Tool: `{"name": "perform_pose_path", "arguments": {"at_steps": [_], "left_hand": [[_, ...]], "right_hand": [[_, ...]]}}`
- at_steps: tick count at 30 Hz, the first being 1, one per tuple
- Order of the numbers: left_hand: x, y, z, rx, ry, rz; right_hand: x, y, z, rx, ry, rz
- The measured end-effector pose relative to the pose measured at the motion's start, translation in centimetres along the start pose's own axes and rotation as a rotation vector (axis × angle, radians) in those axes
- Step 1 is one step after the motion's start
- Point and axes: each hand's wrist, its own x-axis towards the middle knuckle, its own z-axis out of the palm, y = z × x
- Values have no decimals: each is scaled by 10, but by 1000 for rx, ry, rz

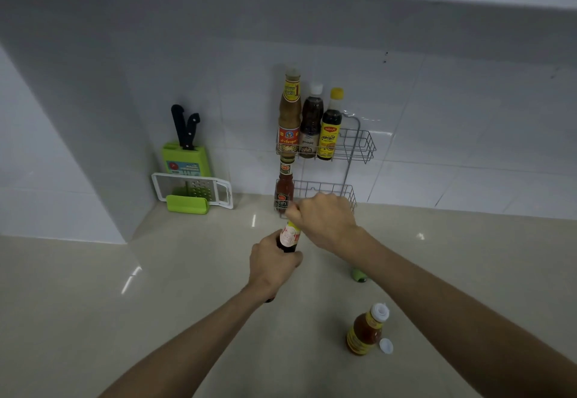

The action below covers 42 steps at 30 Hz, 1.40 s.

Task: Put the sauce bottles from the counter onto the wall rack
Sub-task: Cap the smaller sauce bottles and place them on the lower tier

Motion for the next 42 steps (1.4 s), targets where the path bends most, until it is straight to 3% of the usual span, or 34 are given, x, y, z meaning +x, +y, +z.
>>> {"name": "perform_pose_path", "arguments": {"at_steps": [5,10,15,19,25,30,35,42], "left_hand": [[4,-2,-9,11,-89,62],[14,-23,-16,-103,-476,10],[21,-38,-1,-123,-344,6],[36,-36,12,-107,-280,5],[98,-34,4,23,-552,-41],[164,-25,-8,38,-394,-161],[220,-12,-1,21,-380,-171],[248,-18,13,2,-452,-184]], "right_hand": [[3,-9,10,512,0,284],[20,18,-6,691,-81,290],[15,18,8,1060,35,444],[3,14,43,1255,-48,454],[33,47,87,1272,83,567],[65,66,125,1227,260,658],[92,72,167,1217,311,654],[119,79,191,1120,206,605]]}}
